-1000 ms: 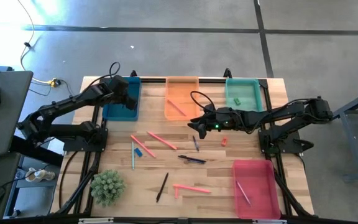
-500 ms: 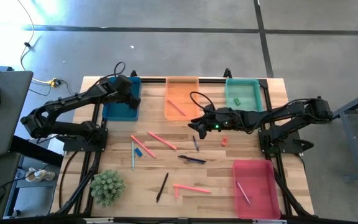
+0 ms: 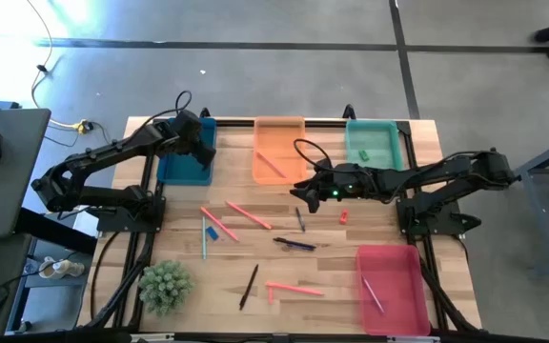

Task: Sort crayons/erasers/pens/pencils in bins
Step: Put the orange eraser into the green bin

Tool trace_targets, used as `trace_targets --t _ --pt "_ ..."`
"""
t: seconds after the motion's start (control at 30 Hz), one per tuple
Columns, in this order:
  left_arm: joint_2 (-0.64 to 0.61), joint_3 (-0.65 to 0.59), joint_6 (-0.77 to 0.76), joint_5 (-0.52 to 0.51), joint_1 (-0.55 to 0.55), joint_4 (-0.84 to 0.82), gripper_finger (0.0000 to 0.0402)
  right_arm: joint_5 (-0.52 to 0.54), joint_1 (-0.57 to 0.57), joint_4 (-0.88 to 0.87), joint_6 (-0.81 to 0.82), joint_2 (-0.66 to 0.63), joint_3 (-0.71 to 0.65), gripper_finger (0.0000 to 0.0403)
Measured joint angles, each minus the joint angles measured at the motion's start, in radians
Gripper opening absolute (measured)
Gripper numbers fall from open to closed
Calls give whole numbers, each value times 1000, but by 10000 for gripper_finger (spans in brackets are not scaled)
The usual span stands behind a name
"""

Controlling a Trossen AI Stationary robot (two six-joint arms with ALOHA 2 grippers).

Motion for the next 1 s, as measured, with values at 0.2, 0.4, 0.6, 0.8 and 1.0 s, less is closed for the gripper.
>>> trace_targets --t 0.2,0.4,0.6,0.8,1.0 --pt "-1 154 60 30 0 -71 148 31 0 -463 2 -55 183 172" --pt "-7 298 68 176 0 -113 149 78 0 -883 70 -28 398 172" --pt "-47 327 67 289 -4 -124 147 68 7 -1000 287 -17 382 172" --pt "-99 301 47 303 -20 -148 146 28 58 -1033 582 -16 284 172" --pt "-118 295 41 303 -42 -142 143 28 103 -1053 866 -16 190 172"
